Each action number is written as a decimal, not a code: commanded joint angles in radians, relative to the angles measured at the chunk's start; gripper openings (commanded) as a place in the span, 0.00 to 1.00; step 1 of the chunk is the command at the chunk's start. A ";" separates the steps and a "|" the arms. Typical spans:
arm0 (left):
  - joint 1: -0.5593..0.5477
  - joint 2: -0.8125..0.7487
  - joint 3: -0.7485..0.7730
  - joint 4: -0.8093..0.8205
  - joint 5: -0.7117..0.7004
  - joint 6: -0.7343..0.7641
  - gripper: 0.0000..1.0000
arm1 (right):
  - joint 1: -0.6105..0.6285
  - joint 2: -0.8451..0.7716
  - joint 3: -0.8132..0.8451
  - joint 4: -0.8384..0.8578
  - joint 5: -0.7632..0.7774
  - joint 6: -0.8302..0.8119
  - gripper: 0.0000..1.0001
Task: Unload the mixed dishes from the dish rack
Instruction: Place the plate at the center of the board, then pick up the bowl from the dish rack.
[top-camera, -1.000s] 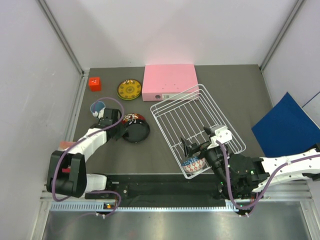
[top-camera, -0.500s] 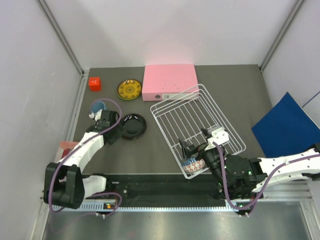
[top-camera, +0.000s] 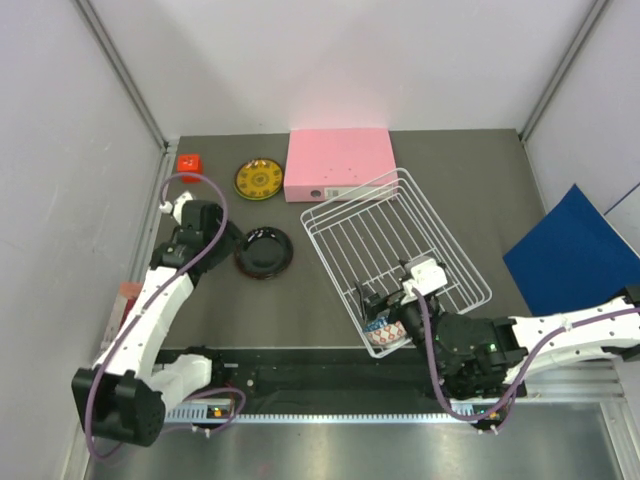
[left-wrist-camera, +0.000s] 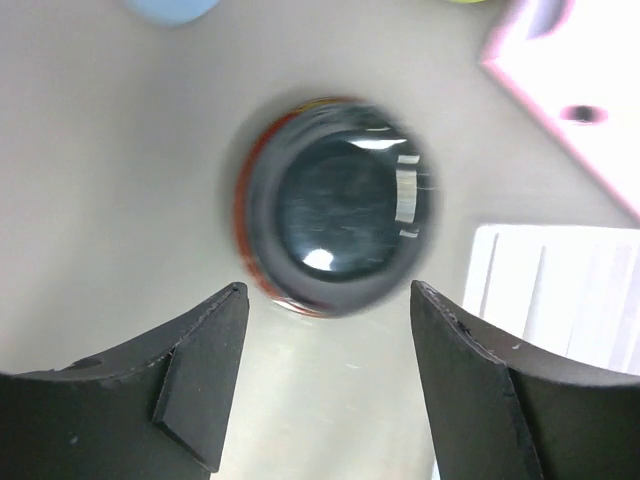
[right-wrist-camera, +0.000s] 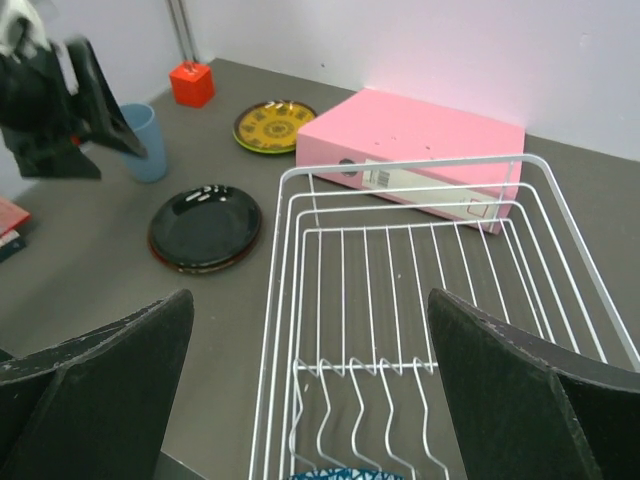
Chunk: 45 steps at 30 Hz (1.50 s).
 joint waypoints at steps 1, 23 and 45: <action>-0.012 -0.096 0.086 0.001 0.095 0.024 0.70 | -0.043 0.032 0.064 -0.135 0.038 0.112 1.00; -0.780 0.251 0.213 0.179 0.359 0.388 0.63 | -0.482 -0.072 0.176 -0.532 -0.254 0.602 1.00; -0.906 0.453 0.182 0.459 0.678 0.695 0.62 | -0.531 -0.098 0.236 -0.447 -0.286 0.443 1.00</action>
